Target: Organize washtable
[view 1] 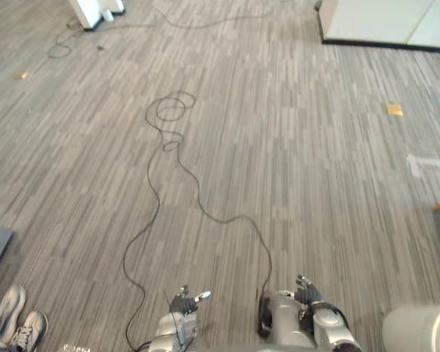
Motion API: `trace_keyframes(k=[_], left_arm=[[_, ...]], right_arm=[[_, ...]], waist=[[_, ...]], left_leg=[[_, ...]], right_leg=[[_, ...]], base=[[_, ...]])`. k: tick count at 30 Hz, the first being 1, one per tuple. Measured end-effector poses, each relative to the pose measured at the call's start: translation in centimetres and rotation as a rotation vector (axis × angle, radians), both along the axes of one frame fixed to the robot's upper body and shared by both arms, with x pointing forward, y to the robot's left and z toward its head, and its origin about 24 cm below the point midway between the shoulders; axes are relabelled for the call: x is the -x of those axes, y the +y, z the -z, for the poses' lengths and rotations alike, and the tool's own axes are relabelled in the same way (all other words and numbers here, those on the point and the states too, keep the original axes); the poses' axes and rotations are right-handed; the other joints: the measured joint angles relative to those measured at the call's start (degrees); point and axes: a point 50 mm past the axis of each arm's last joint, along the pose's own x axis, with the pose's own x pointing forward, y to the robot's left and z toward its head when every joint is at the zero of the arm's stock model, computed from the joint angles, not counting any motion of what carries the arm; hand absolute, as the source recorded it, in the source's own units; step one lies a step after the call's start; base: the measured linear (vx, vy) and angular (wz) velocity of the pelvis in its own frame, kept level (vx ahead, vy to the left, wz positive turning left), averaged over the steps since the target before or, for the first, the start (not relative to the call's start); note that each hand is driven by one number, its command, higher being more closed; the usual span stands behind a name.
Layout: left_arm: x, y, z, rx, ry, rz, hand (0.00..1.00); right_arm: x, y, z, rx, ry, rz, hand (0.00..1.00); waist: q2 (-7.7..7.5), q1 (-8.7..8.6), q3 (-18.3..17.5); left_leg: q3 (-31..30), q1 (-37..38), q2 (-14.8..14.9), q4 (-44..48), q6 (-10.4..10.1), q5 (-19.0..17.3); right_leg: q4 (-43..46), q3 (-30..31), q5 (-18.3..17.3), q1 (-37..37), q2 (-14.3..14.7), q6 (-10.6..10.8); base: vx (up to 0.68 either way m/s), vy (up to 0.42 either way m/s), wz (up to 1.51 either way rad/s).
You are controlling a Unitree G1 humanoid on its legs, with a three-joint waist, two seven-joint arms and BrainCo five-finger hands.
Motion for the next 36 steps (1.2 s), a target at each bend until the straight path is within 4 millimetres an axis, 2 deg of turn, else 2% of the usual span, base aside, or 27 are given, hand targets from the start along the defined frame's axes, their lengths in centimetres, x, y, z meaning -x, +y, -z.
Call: trace_keyframes(k=[1,4,5,6,7,8,9,10,12,14,15,16,17,18,21,23,25,26,27,28,29,30,31,32,33,34,36], left_arm=[[-0.5,0.3,-0.3,-0.011,-0.025,0.001,0.0],[-1.3,0.5,-0.9,-0.024,-0.07,0.01,0.0],[-1.5,0.7,-1.1,-0.031,-0.085,0.012,0.0],[-1.7,1.0,-1.3,-0.041,-0.094,0.017,0.0],[-1.7,1.1,-1.3,-0.046,-0.095,0.017,0.0],[-1.4,1.3,-1.1,-0.051,-0.087,0.02,0.0],[-1.4,1.2,-1.2,-0.061,-0.086,0.044,0.0],[-1.6,1.8,-1.3,-0.08,-0.089,0.053,0.0],[-2.0,2.4,-1.4,-0.105,-0.09,0.077,0.0],[-1.9,2.8,-1.3,-0.132,-0.077,0.114,0.0],[-1.6,3.1,-1.1,-0.147,-0.057,0.133,0.0],[-1.3,3.0,-0.9,-0.153,-0.038,0.156,0.0],[-1.1,3.0,-0.8,-0.157,-0.029,0.168,0.0],[-0.6,2.7,-0.5,-0.16,-0.01,0.191,0.0],[0.0,2.1,-0.1,-0.155,0.013,0.217,0.0],[0.0,1.7,0.0,-0.144,0.018,0.219,0.0],[0.6,1.7,0.2,-0.141,0.037,0.215,0.0],[0.8,1.8,0.3,-0.14,0.042,0.211,0.0],[1.2,1.6,0.6,-0.131,0.061,0.205,0.0],[1.3,1.1,0.7,-0.113,0.067,0.194,0.0],[1.4,0.9,0.7,-0.102,0.069,0.176,0.0],[1.4,0.8,0.8,-0.083,0.068,0.134,0.0],[1.3,0.7,0.7,-0.078,0.066,0.123,0.0],[1.3,0.6,0.7,-0.061,0.063,0.084,0.0],[0.9,0.8,0.5,-0.063,0.045,0.068,0.0],[0.8,1.1,0.3,-0.068,0.036,0.06,0.0],[0.1,1.7,-0.2,-0.088,-0.009,0.055,0.0]], right_arm=[[0.3,0.4,0.2,-0.007,0.008,0.011,0.0],[0.7,1.1,0.4,-0.03,0.021,0.026,0.0],[0.6,1.1,0.5,-0.035,0.03,0.03,0.0],[0.6,1.2,0.7,-0.036,0.043,0.028,0.0],[0.6,1.2,0.8,-0.037,0.05,0.028,0.0],[0.9,1.1,0.9,-0.033,0.064,0.027,0.0],[1.2,0.9,1.1,-0.028,0.082,0.025,0.0],[1.3,1.5,1.3,-0.043,0.092,0.019,0.0],[1.4,1.9,1.3,-0.055,0.094,0.02,0.0],[1.6,2.0,1.5,-0.055,0.107,0.017,0.0],[1.6,2.2,1.5,-0.057,0.109,0.006,0.0],[1.6,2.2,1.5,-0.057,0.11,0.002,0.0],[1.5,2.0,1.4,-0.052,0.105,-0.004,0.0],[1.2,1.6,1.3,-0.044,0.092,-0.007,0.0],[0.8,0.8,1.0,-0.025,0.069,-0.009,0.0],[0.6,0.1,0.8,-0.019,0.054,0.015,0.0],[0.4,-0.4,0.6,-0.009,0.046,0.023,0.0],[0.4,-0.5,0.6,-0.011,0.045,0.033,0.0],[0.4,-0.8,0.6,-0.009,0.047,0.046,0.0],[0.1,-1.0,0.4,-0.004,0.037,0.045,0.0],[0.0,-1.1,0.3,-0.006,0.03,0.053,0.0],[-0.2,-1.0,0.2,-0.009,0.024,0.054,0.0],[-0.2,-1.0,0.2,-0.007,0.023,0.053,0.0],[-0.4,-1.2,0.1,0.007,0.02,0.04,0.0],[-0.1,-1.2,0.2,0.007,0.031,0.044,0.0],[0.1,-1.0,0.3,0.001,0.039,0.046,0.0],[0.9,-0.2,0.7,-0.018,0.058,0.052,0.0]], waist=[[-0.01,0.69,0.15],[-1.42,1.97,0.15],[-1.34,2.05,0.1],[-1.32,2.12,0.11],[-1.31,2.27,0.11],[-0.58,3.09,-0.31],[-0.17,4.71,-0.54],[-1.95,5.02,-0.79],[-4.32,4.32,-1.28],[-5.76,3.73,-1.27],[-6.84,3.34,-1.22],[-6.71,3.08,-1.11],[-6.71,3.03,-1.11],[-5.98,2.73,-0.98],[-4.04,1.15,-0.49],[-3.5,0.12,-0.45],[-4.15,-0.75,-0.47],[-4.1,-1.15,-0.46],[-3.51,-1.2,-0.99],[-1.36,-0.99,-1.17],[-0.42,-1.05,-1.17],[0.94,-1.16,-1.14],[1.3,-1.13,-1.08],[2.26,-0.89,-0.46],[2.92,-0.66,0.35],[2.55,-0.24,0.61],[0.33,1.03,0.37]], left_leg=[[2.92,-4.26,1.84,6.81,2.03,-4.18],[8.55,-13.28,1.07,4.45,5.75,-8.97],[10.69,-16.88,-0.89,-2.95,7.25,-9.89],[11.4,-18.96,-4.19,-14.0,6.99,-9.66],[11.29,-19.28,-5.91,-21.04,6.08,-8.58],[10.18,-18.38,-8.25,-36.68,3.68,-3.87],[8.82,-17.79,-8.93,-38.15,8.47,4.82],[9.13,-18.02,-10.16,-37.19,9.47,3.04],[9.01,-20.19,-11.74,-30.31,12.63,-1.72],[9.66,-17.37,-13.24,-27.47,13.13,-7.12],[10.11,-13.93,-14.74,-27.31,13.38,-10.06],[9.96,-11.1,-15.14,-27.42,14.0,-12.07],[9.94,-9.0,-15.48,-28.04,14.09,-13.0],[9.85,-2.9,-15.69,-31.27,14.05,-14.59],[8.6,7.08,-14.87,-39.43,13.65,-14.48],[7.09,10.84,-13.66,-42.83,13.24,-14.66],[5.27,16.01,-13.9,-46.67,11.95,-15.27],[4.01,17.57,-13.73,-46.66,10.82,-15.93],[1.75,19.47,-12.03,-45.26,9.73,-16.55],[0.47,18.63,-10.16,-40.48,8.89,-16.04],[0.02,17.14,-9.2,-36.23,7.91,-15.47],[-0.57,12.69,-7.39,-24.38,4.2,-12.36],[-0.77,11.06,-6.76,-20.3,3.65,-10.41],[-0.93,4.29,-3.46,-3.66,0.34,-5.08],[1.79,-0.17,-0.16,7.48,1.84,-6.03],[3.44,-2.06,0.78,10.83,2.93,-6.7],[9.59,-9.79,-0.29,7.75,6.14,-8.9]], right_leg=[[-2.82,-0.24,-0.48,4.68,0.69,-0.76],[-10.67,-0.23,-0.67,12.2,0.71,-0.52],[-13.57,-0.11,-0.37,14.77,0.32,-0.02],[-15.96,0.13,-0.31,17.08,-0.57,0.21],[-17.35,0.55,-0.44,18.39,-0.97,0.47],[-20.02,2.1,-0.78,20.79,-0.79,2.16],[-21.76,4.82,-1.42,22.86,-0.66,3.78],[-22.07,5.65,-1.38,23.2,-1.9,3.85],[-13.73,7.86,0.3,20.12,-4.66,8.39],[1.35,11.72,2.74,15.93,-6.35,13.86],[13.4,14.28,8.59,11.98,-7.62,19.45],[22.03,14.61,9.89,8.98,-8.08,19.63],[26.65,13.75,9.09,6.86,-8.5,18.3],[32.78,10.7,5.47,2.48,-8.45,12.13],[25.31,3.84,-0.09,-4.73,-5.29,5.64],[11.55,1.27,0.55,-10.14,-3.56,5.57],[-13.07,2.39,11.63,-12.02,-3.56,8.42],[-12.78,3.26,15.87,-11.92,-3.36,8.99],[-7.85,5.05,19.85,-11.75,-1.78,5.84],[-2.53,4.19,14.55,-12.2,-1.3,4.63],[-0.94,3.53,12.87,-11.82,-1.12,4.33],[0.99,2.74,9.58,-10.43,-0.2,3.36],[1.14,2.63,8.6,-9.66,0.15,3.3],[-0.24,2.2,6.17,-5.24,2.26,1.99],[-2.91,2.16,5.0,0.5,4.12,0.72],[-4.76,2.4,4.59,3.42,4.64,0.37],[-13.63,3.31,4.05,12.76,4.49,0.54]], base=[[0.46,-0.1,-0.09],[0.41,-0.027,0.01],[0.47,0.09,-0.1],[0.49,0.123,-0.19],[0.53,0.177,-0.45],[0.57,0.217,-0.79],[0.58,0.225,-0.76],[0.7,0.239,-0.35],[0.69,0.229,0.23],[0.56,0.198,0.13],[0.66,0.18,0.05],[0.55,0.119,-0.01],[0.53,0.082,-0.06],[0.55,0.052,-0.06],[0.58,-0.031,0.22],[0.58,-0.129,0.56],[0.6,-0.206,0.75],[0.66,-0.247,0.8],[0.81,-0.319,0.56],[0.8,-0.321,0.42],[0.63,-0.263,0.18],[0.37,-0.152,0.06],[0.62,-0.213,-0.04],[0.74,-0.219,-0.15],[0.73,-0.183,-0.19],[0.58,-0.114,-0.19],[0.51,-0.083,-0.11]])
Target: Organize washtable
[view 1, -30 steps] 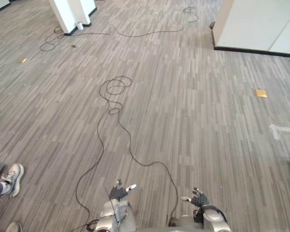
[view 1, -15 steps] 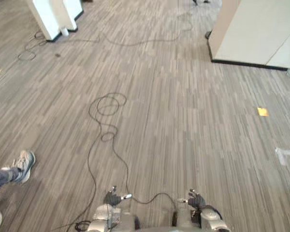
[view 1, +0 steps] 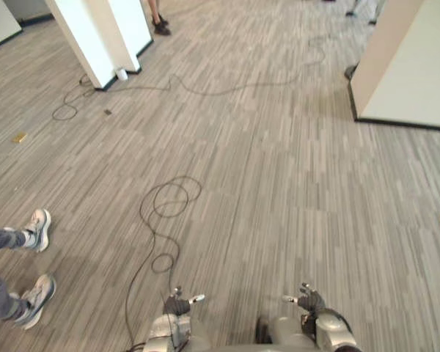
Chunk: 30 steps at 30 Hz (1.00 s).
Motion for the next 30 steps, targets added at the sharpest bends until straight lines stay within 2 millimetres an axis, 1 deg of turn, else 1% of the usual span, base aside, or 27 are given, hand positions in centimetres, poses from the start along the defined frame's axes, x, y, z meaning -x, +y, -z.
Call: trace_keyframes(k=[1,3,5,6,7,8,9,11,12,13,14,15,16,17,18,19,20,21,22,23,24,25,26,27,28,29,30], left_arm=[[-0.2,0.1,-0.1,-0.002,-0.012,-0.003,0.0],[-0.1,0.8,-0.3,-0.019,-0.021,-0.013,0.0],[0.3,1.1,-0.2,-0.018,-0.011,-0.026,0.0],[0.6,1.1,-0.1,-0.007,-0.007,-0.047,0.0],[0.6,1.0,0.0,-0.002,-0.008,-0.056,0.0],[0.6,1.3,-0.1,-0.007,-0.01,-0.056,0.0],[0.5,1.7,-0.2,-0.019,-0.014,-0.054,0.0],[0.3,2.1,-0.2,-0.029,-0.013,-0.048,0.0],[0.1,2.7,-0.2,-0.05,0.002,-0.033,0.0],[0.3,3.0,0.0,-0.056,0.027,-0.029,0.0],[0.6,3.0,0.2,-0.058,0.04,-0.027,0.0],[0.9,2.8,0.3,-0.059,0.055,-0.015,0.0],[1.0,2.6,0.4,-0.064,0.062,0.008,0.0],[1.0,2.3,0.4,-0.066,0.063,0.025,0.0],[0.8,1.9,0.4,-0.061,0.06,0.046,0.0],[0.6,1.6,0.4,-0.062,0.057,0.065,0.0],[0.4,1.1,0.4,-0.054,0.051,0.081,0.0],[0.4,0.9,0.4,-0.053,0.052,0.086,0.0],[0.4,0.7,0.4,-0.047,0.052,0.086,0.0],[0.6,0.6,0.5,-0.043,0.057,0.085,0.0],[1.0,0.3,0.7,-0.034,0.071,0.079,0.0],[1.1,0.3,0.7,-0.032,0.073,0.077,0.0],[1.5,0.1,0.9,-0.025,0.088,0.076,0.0],[1.7,-0.2,1.1,-0.019,0.095,0.076,0.0],[1.7,-0.4,1.0,-0.013,0.091,0.071,0.0],[2.0,-0.9,1.2,0.012,0.099,0.036,0.0],[2.4,-0.8,1.3,0.019,0.108,0.008,0.0]], right_arm=[[0.1,0.1,0.1,-0.003,0.007,0.001,0.0],[0.1,0.5,0.4,-0.015,0.031,0.007,0.0],[0.2,0.6,0.5,-0.015,0.038,0.008,0.0],[0.5,0.1,0.5,-0.003,0.043,0.008,0.0],[0.8,0.5,0.7,-0.011,0.057,0.006,0.0],[0.9,0.8,0.8,-0.02,0.058,0.006,0.0],[1.4,1.0,0.9,-0.026,0.066,0.01,0.0],[1.9,0.9,1.1,-0.027,0.076,0.014,0.0],[2.0,1.0,1.2,-0.028,0.086,0.011,0.0],[1.9,1.0,1.2,-0.026,0.087,0.001,0.0],[1.8,0.9,1.1,-0.026,0.083,-0.001,0.0],[1.6,0.5,1.0,-0.02,0.07,-0.003,0.0],[1.2,0.4,0.7,-0.02,0.045,-0.003,0.0],[1.1,0.4,0.6,-0.019,0.037,-0.003,0.0],[0.8,0.3,0.4,-0.019,0.013,0.0,0.0],[0.6,0.3,0.3,-0.018,0.003,0.001,0.0],[0.2,0.1,0.1,-0.019,-0.019,0.011,0.0],[-0.1,0.0,0.0,-0.022,-0.028,0.023,0.0],[-0.1,0.1,0.0,-0.024,-0.028,0.025,0.0],[0.0,0.1,0.0,-0.026,-0.026,0.026,0.0],[-0.3,-0.2,-0.1,-0.022,-0.032,0.032,0.0],[-0.3,-0.2,-0.1,-0.019,-0.033,0.032,0.0],[-0.5,-0.4,-0.2,-0.021,-0.04,0.041,0.0],[-0.7,-0.8,-0.4,-0.015,-0.051,0.046,0.0],[-0.8,-1.2,-0.5,-0.004,-0.056,0.045,0.0],[-1.0,-1.8,-0.8,0.017,-0.061,0.04,0.0],[-0.9,-1.9,-0.7,0.025,-0.049,0.036,0.0]], waist=[[-0.17,0.51,-0.1],[-0.34,1.7,0.05],[-0.44,2.82,0.07],[0.23,4.02,-0.13],[0.05,4.02,-0.53],[-1.01,3.79,-0.69],[-2.32,3.5,-1.45],[-4.73,3.55,-1.52],[-6.64,3.08,-1.3],[-6.87,2.43,-1.02],[-6.74,2.13,-0.91],[-5.53,1.59,-0.32],[-5.36,0.83,-0.35],[-5.18,0.73,-0.26],[-5.03,0.43,-0.21],[-4.81,0.2,-0.17],[-4.4,-0.38,0.01],[-4.34,-0.88,0.05],[-4.33,-0.93,0.06],[-4.37,-0.89,0.05],[-3.41,-1.46,-0.26],[-3.3,-1.66,-0.57],[-3.06,-2.16,-1.54],[-1.14,-2.4,-1.29],[0.73,-2.32,-1.28],[3.45,-2.34,-1.28],[3.58,-2.14,-0.9]], left_leg=[[1.29,-1.79,-0.65,-3.25,0.8,-0.71],[2.4,-6.91,-5.42,-24.28,1.03,-0.79],[1.28,-6.85,-8.69,-42.61,-0.88,3.16],[0.04,-7.08,-9.44,-48.75,-1.0,9.49],[-1.5,-6.71,-11.07,-46.75,3.35,13.96],[-2.2,-6.86,-12.05,-45.81,4.34,13.32],[-2.32,-7.74,-13.49,-43.72,6.54,10.73],[-1.64,-6.25,-15.34,-40.86,7.8,6.16],[-0.9,-3.03,-17.13,-38.89,8.99,2.14],[-0.99,-0.06,-17.63,-38.21,9.46,0.06],[-0.99,2.26,-17.69,-38.27,9.6,-1.14],[-0.95,7.47,-17.61,-40.12,9.66,-2.88],[-0.97,12.23,-17.49,-43.67,9.61,-3.79],[-0.98,14.15,-17.33,-45.35,9.55,-3.89],[-1.05,17.4,-16.9,-48.35,8.94,-4.0],[-1.15,18.61,-16.49,-49.37,8.55,-4.25],[-1.71,20.85,-15.89,-50.96,7.72,-4.77],[-2.0,23.55,-15.59,-53.04,6.71,-5.33],[-1.98,24.9,-15.46,-54.04,5.93,-5.78],[-2.12,28.34,-15.34,-55.44,3.68,-7.11],[-2.74,31.8,-14.23,-55.27,2.37,-8.38],[-3.14,31.86,-14.02,-54.81,2.36,-8.38],[-4.73,30.38,-13.07,-48.92,2.31,-8.34],[-5.53,27.23,-10.57,-38.25,1.15,-7.63],[-5.82,24.98,-8.36,-31.64,-0.76,-6.2],[-6.64,19.71,-4.73,-18.08,-1.46,2.04],[-6.89,16.09,-2.58,-9.41,-2.79,11.15]], right_leg=[[-1.76,0.41,0.31,1.55,-0.08,0.48],[-7.18,2.4,0.4,7.37,-1.07,1.43],[-10.41,3.75,-0.04,10.71,-2.32,2.18],[-12.75,5.3,-1.12,13.35,-2.17,3.94],[-13.24,5.92,-1.52,15.46,-3.24,4.35],[-12.27,5.63,-1.54,15.37,-4.22,4.32],[-5.77,5.8,-2.02,12.44,-5.82,3.99],[11.47,6.69,-2.71,6.29,-8.48,7.19],[29.83,8.51,1.53,-0.04,-11.06,14.01],[39.31,8.69,1.99,-3.3,-11.81,14.98],[43.58,8.02,1.36,-5.07,-12.21,13.82],[47.39,5.27,-0.44,-8.35,-12.53,10.62],[46.24,1.83,-1.88,-12.07,-12.71,8.22],[44.28,-0.2,-2.57,-14.14,-12.65,7.14],[37.4,-4.18,-3.62,-18.25,-12.44,5.83],[32.53,-5.83,-3.48,-19.9,-12.11,5.69],[20.66,-8.8,-2.06,-22.11,-11.58,6.26],[7.91,-10.65,2.56,-22.76,-10.7,6.46],[1.96,-11.34,5.12,-22.79,-10.3,6.68],[-3.9,-11.13,7.73,-22.98,-9.55,6.51],[1.46,-8.17,12.84,-24.02,-8.72,3.37],[2.97,-7.78,12.98,-24.48,-8.79,3.15],[8.81,-6.86,12.83,-25.71,-8.66,2.69],[11.76,-7.3,11.84,-24.72,-7.37,0.38],[12.06,-7.9,10.23,-23.48,-6.3,-0.07],[12.58,-8.27,6.82,-20.62,-3.53,-0.7],[12.44,-7.75,4.52,-18.14,-2.02,-1.81]], base=[[0.52,-0.031,-0.25],[0.64,0.077,-0.54],[0.61,0.166,-0.64],[0.62,0.227,-0.61],[0.63,0.254,-0.42],[0.64,0.256,-0.05],[0.64,0.261,0.14],[0.68,0.232,0.18],[0.71,0.176,0.16],[0.59,0.144,0.08],[0.57,0.114,-0.09],[0.55,0.08,-0.15],[0.65,0.082,-0.15],[0.51,0.012,-0.06],[0.4,-0.008,0.01],[0.53,-0.03,0.17],[0.58,-0.062,0.33],[0.61,-0.085,0.37],[0.63,-0.126,0.34],[0.83,-0.209,0.33],[0.69,-0.181,0.3],[0.76,-0.23,0.39],[0.59,-0.237,0.31],[0.72,-0.303,0.23],[0.71,-0.268,-0.1],[0.72,-0.218,-0.33],[0.86,-0.215,-0.39]])
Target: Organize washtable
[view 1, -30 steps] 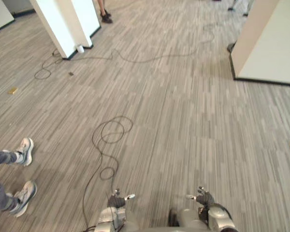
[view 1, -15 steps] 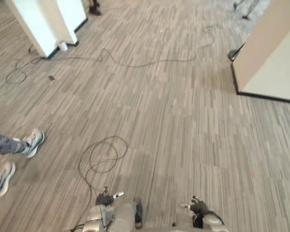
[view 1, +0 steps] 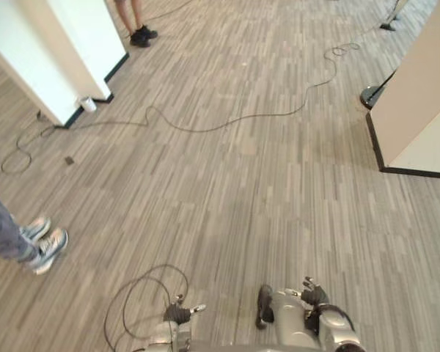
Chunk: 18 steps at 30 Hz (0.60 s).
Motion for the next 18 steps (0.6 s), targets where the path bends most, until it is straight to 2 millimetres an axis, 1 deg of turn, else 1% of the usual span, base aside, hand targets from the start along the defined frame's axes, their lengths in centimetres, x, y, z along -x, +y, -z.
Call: trace_keyframes(k=[1,2,3,4,5,6,7,8,9,10,11,12,13,14,15,16,17,18], left_arm=[[0.1,0.4,0.0,-0.005,-0.002,-0.016,0.0],[-0.1,1.0,-0.2,-0.019,-0.015,-0.027,0.0],[-0.2,1.5,-0.3,-0.033,-0.021,-0.028,0.0],[-0.5,2.1,-0.6,-0.045,-0.043,-0.035,0.0],[-0.7,2.3,-0.8,-0.05,-0.06,-0.04,0.0],[-1.3,2.6,-1.2,-0.051,-0.097,-0.052,0.0],[-1.5,2.6,-1.3,-0.05,-0.108,-0.055,0.0],[-1.5,2.6,-1.4,-0.049,-0.111,-0.057,0.0],[-1.5,2.4,-1.3,-0.043,-0.112,-0.059,0.0],[-1.6,2.1,-1.3,-0.034,-0.116,-0.054,0.0],[-1.8,2.1,-1.4,-0.032,-0.124,-0.05,0.0],[-2.1,2.6,-1.6,-0.047,-0.141,-0.05,0.0],[-2.1,2.9,-1.7,-0.055,-0.141,-0.05,0.0],[-2.0,3.4,-1.7,-0.064,-0.134,-0.05,0.0],[-2.2,4.2,-1.8,-0.087,-0.137,-0.041,0.0],[-2.4,4.6,-1.9,-0.099,-0.133,-0.033,0.0],[-2.4,5.0,-1.7,-0.11,-0.106,-0.022,0.0],[-1.9,4.9,-1.3,-0.107,-0.068,-0.011,0.0]], right_arm=[[0.3,0.1,0.1,-0.001,0.011,0.0,0.0],[0.7,0.3,0.4,-0.011,0.026,0.008,0.0],[0.9,0.7,0.5,-0.023,0.032,0.011,0.0],[1.4,1.2,0.9,-0.041,0.053,0.011,0.0],[1.6,1.5,1.0,-0.045,0.065,-0.002,0.0],[1.8,1.8,1.3,-0.052,0.084,-0.01,0.0],[1.8,1.9,1.3,-0.055,0.089,-0.008,0.0],[1.8,2.0,1.4,-0.058,0.092,-0.007,0.0],[2.1,2.0,1.5,-0.057,0.099,-0.006,0.0],[2.5,1.6,1.6,-0.048,0.107,-0.002,0.0],[2.7,1.6,1.6,-0.046,0.114,0.001,0.0],[3.3,1.9,1.9,-0.054,0.131,0.004,0.0],[3.8,2.1,2.1,-0.06,0.144,0.006,0.0],[4.5,2.5,2.3,-0.079,0.158,0.021,0.0],[4.3,3.4,2.3,-0.104,0.152,0.024,0.0],[4.1,3.9,2.3,-0.118,0.15,0.021,0.0],[4.1,4.3,2.4,-0.135,0.16,0.018,0.0],[3.7,4.1,2.3,-0.13,0.153,0.002,0.0]], waist=[[0.12,0.18,0.21],[-0.67,0.35,0.78],[-1.75,0.82,1.0],[-3.32,1.77,0.93],[-4.0,2.19,0.79],[-4.77,3.3,0.89],[-4.84,3.45,0.94],[-4.87,3.51,0.95],[-4.46,3.67,0.79],[-3.6,4.44,0.36],[-3.81,4.79,0.34],[-5.9,5.09,-1.12],[-7.09,4.76,-1.57],[-8.62,4.38,-2.26],[-11.92,4.37,-2.46],[-13.48,4.24,-2.37],[-14.11,2.97,-1.79],[-13.69,2.97,-1.06]], left_leg=[[0.7,-3.79,1.83,8.89,0.5,-0.99],[2.15,-7.83,3.16,16.39,1.47,-4.33],[3.49,-10.58,2.9,17.57,2.0,-6.73],[5.77,-14.17,1.63,13.61,2.54,-9.33],[6.68,-16.32,0.81,10.36,2.83,-10.29],[8.01,-21.04,-1.63,-1.51,3.92,-11.76],[7.55,-22.85,-3.38,-11.43,3.69,-11.58],[7.02,-23.6,-4.34,-19.22,2.73,-10.8],[6.12,-23.81,-5.8,-33.81,0.01,-8.34],[6.03,-25.65,-5.45,-39.53,-0.86,-7.47],[5.28,-26.61,-5.58,-37.26,1.28,-5.19],[5.15,-28.04,-7.19,-31.26,3.65,-3.39],[5.29,-28.45,-7.75,-29.0,4.31,-3.02],[4.98,-28.23,-8.91,-25.65,6.94,-3.24],[5.85,-26.37,-10.92,-23.63,9.54,-6.79],[6.46,-24.96,-12.15,-23.0,10.27,-8.64],[6.2,-21.1,-14.2,-21.97,11.78,-12.62],[5.89,-15.18,-15.06,-22.5,11.92,-15.85]], right_leg=[[-0.4,0.64,-2.11,3.06,1.46,-0.65],[-2.22,1.74,-4.08,8.18,2.54,-0.95],[-5.23,3.07,-4.76,12.64,3.16,-0.87],[-9.85,4.88,-4.86,17.36,3.28,-0.85],[-11.95,5.95,-4.64,19.49,3.27,-0.56],[-16.0,8.41,-4.06,23.86,3.12,0.49],[-18.16,9.7,-4.23,26.01,2.89,0.85],[-19.61,10.75,-4.58,27.65,2.58,1.46],[-22.64,12.57,-5.33,30.32,2.32,2.53],[-24.68,14.71,-6.97,32.97,2.63,3.57],[-24.61,15.48,-8.44,34.28,2.16,3.71],[-20.66,16.04,-11.84,34.4,0.26,4.22],[-16.36,15.84,-13.01,32.96,-0.93,5.29],[-4.04,15.54,-13.49,28.72,-2.49,5.95],[11.72,15.53,-10.23,22.86,-5.86,7.87],[18.9,15.71,-5.78,20.12,-7.56,9.48],[30.29,14.71,3.94,16.35,-10.44,11.06],[37.88,12.46,1.42,13.89,-12.31,8.02]], base=[[0.83,-0.201,-0.4],[0.68,-0.153,-0.4],[0.66,-0.138,-0.58],[0.51,-0.091,-0.59],[0.77,-0.09,-0.9],[0.64,-0.031,-0.87],[0.66,0.002,-0.88],[0.65,0.12,-0.81],[0.78,0.216,-1.0],[0.78,0.271,-0.96],[0.71,0.312,-0.75],[0.62,0.247,-0.38],[0.81,0.29,-0.32],[0.83,0.269,-0.2],[0.83,0.264,-0.07],[0.82,0.214,0.25],[0.8,0.155,0.33],[0.95,0.17,0.23]])
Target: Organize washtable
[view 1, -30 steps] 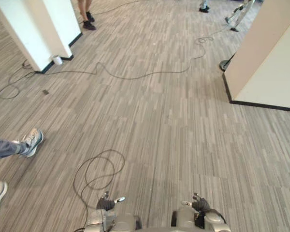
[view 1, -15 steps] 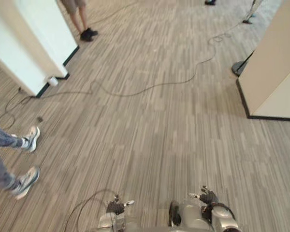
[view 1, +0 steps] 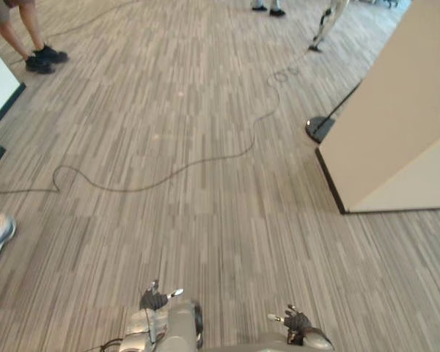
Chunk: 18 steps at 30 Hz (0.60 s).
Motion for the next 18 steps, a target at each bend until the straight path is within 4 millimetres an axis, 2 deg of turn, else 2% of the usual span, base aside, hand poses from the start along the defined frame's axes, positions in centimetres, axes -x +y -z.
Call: trace_keyframes(k=[1,2,3,4,5,6,7,8,9,10,11,12,13,14,15,16,17,18], left_arm=[[0.3,-0.2,0.1,0.003,0.012,0.009,0.0],[0.9,-0.6,0.4,0.011,0.028,0.015,0.0],[1.2,-1.2,0.6,0.025,0.039,0.022,0.0],[1.2,-1.6,0.7,0.03,0.041,0.037,0.0],[1.1,-2.1,0.7,0.041,0.041,0.05,0.0],[0.9,-2.8,0.8,0.057,0.038,0.053,0.0],[0.9,-3.0,0.8,0.062,0.04,0.055,0.0],[1.0,-3.1,0.9,0.062,0.044,0.054,0.0],[1.2,-3.1,0.9,0.064,0.05,0.055,0.0],[1.4,-3.6,1.1,0.079,0.06,0.05,0.0],[1.4,-3.9,1.2,0.089,0.063,0.043,0.0],[1.0,-4.5,1.1,0.104,0.05,0.039,0.0],[0.9,-4.7,1.1,0.117,0.047,0.012,0.0],[1.0,-4.6,1.1,0.119,0.047,-0.006,0.0],[0.7,-5.0,1.0,0.136,0.031,-0.025,0.0],[0.1,-4.9,0.6,0.124,0.003,-0.006,0.0],[-0.1,-4.7,0.4,0.116,-0.008,-0.001,0.0],[-0.4,-4.3,0.2,0.101,-0.027,0.011,0.0]], right_arm=[[-0.1,-0.4,-0.1,0.009,-0.007,-0.009,0.0],[-0.2,-1.0,-0.2,0.026,-0.016,-0.013,0.0],[-0.8,-1.5,-0.6,0.04,-0.053,-0.011,0.0],[-1.2,-1.6,-0.8,0.046,-0.075,-0.012,0.0],[-1.8,-1.9,-1.1,0.053,-0.102,-0.013,0.0],[-2.3,-2.2,-1.4,0.059,-0.127,-0.007,0.0],[-2.8,-2.3,-1.6,0.063,-0.139,-0.007,0.0],[-2.8,-2.3,-1.6,0.065,-0.139,-0.007,0.0],[-2.6,-2.6,-1.6,0.07,-0.133,0.003,0.0],[-2.7,-2.7,-1.6,0.072,-0.133,0.004,0.0],[-3.0,-3.0,-1.8,0.079,-0.142,0.005,0.0],[-3.3,-3.2,-2.0,0.087,-0.156,0.003,0.0],[-3.3,-3.2,-2.1,0.092,-0.16,-0.002,0.0],[-3.2,-3.1,-2.1,0.089,-0.158,-0.006,0.0],[-3.3,-3.4,-2.2,0.102,-0.153,-0.009,0.0],[-2.9,-3.2,-1.9,0.098,-0.129,-0.006,0.0],[-2.5,-3.0,-1.6,0.093,-0.113,-0.006,0.0],[-1.7,-2.6,-1.2,0.083,-0.085,-0.002,0.0]], waist=[[0.69,0.05,0.38],[2.41,-0.07,0.19],[3.91,-0.66,0.21],[4.52,-1.21,0.24],[5.25,-1.74,0.41],[5.82,-2.13,0.8],[5.76,-3.03,0.82],[5.57,-3.33,0.8],[5.85,-3.66,0.77],[6.44,-3.68,0.08],[7.38,-3.42,0.13],[8.97,-3.36,0.53],[9.97,-3.74,0.6],[10.4,-3.55,0.77],[11.73,-3.19,1.54],[11.61,-2.62,2.09],[10.77,-2.38,2.42],[8.79,-2.32,2.23]], left_leg=[[-0.07,3.48,0.08,-1.0,0.03,-1.48],[-0.27,9.79,0.34,-4.86,-0.26,-3.08],[-0.59,15.02,0.58,-9.76,-0.56,-3.39],[-0.86,17.14,0.91,-11.73,-0.89,-3.2],[-1.4,20.22,1.21,-14.24,-1.02,-3.22],[-2.02,23.52,1.59,-16.82,-1.03,-3.22],[-3.35,26.02,1.92,-18.38,-1.11,-3.26],[-4.12,27.39,1.9,-19.07,-1.35,-3.38],[-6.46,30.83,2.43,-19.41,-3.68,-4.56],[-7.97,31.66,4.21,-17.43,-4.3,-4.89],[-8.37,31.15,5.27,-14.57,-4.96,-4.5],[-8.12,28.71,7.29,-4.78,-7.73,-1.6],[-7.45,23.57,9.21,8.5,-8.63,6.25],[-7.05,20.39,10.91,15.91,-9.73,11.78],[-4.52,14.25,15.39,31.2,-10.25,12.52],[-1.38,10.48,18.1,40.66,-8.08,10.0],[0.26,9.01,18.46,42.41,-7.9,9.04],[3.45,5.76,18.22,41.51,-7.37,7.63]], right_leg=[[1.93,-1.01,-1.87,-1.17,-0.03,-0.97],[2.35,-3.07,-5.29,-4.91,0.76,-1.85],[-1.15,-5.96,-8.12,-9.75,1.74,-2.42],[-4.34,-8.04,-9.4,-12.01,2.1,-2.76],[-10.53,-10.09,-10.17,-15.46,2.8,-2.9],[-21.4,-11.67,-9.89,-18.78,3.88,-2.27],[-35.02,-11.65,-5.72,-20.55,5.05,-1.72],[-42.03,-11.6,-2.68,-20.37,5.68,-1.09],[-48.02,-10.43,8.09,-19.79,6.44,-2.21],[-43.96,-9.19,10.79,-19.95,7.04,-4.49],[-39.78,-9.16,7.71,-20.74,7.35,-4.75],[-34.75,-10.49,2.47,-19.8,7.41,-5.44],[-32.69,-11.02,-1.95,-17.51,8.03,-5.74],[-32.97,-10.85,-3.43,-15.69,8.9,-6.06],[-34.85,-10.45,-5.54,-10.6,11.55,-6.91],[-37.63,-9.14,-6.79,-4.59,12.98,-7.11],[-39.56,-8.66,-7.09,-1.36,12.99,-7.17],[-44.0,-7.62,-7.09,4.02,12.42,-7.17]], base=[[0.93,0.148,-0.12],[0.77,0.11,-0.14],[0.59,0.073,0.0],[0.57,0.039,0.26],[0.75,0.014,0.45],[0.94,-0.03,0.7],[0.81,-0.066,0.76],[1.01,-0.161,1.05],[1.06,-0.223,0.93],[0.9,-0.195,0.81],[0.85,-0.223,0.41],[0.79,-0.214,0.21],[0.95,-0.259,0.09],[0.78,-0.176,-0.19],[0.78,-0.117,-0.5],[0.76,-0.083,-0.54],[0.7,-0.059,-0.54],[0.53,-0.042,-0.38]])
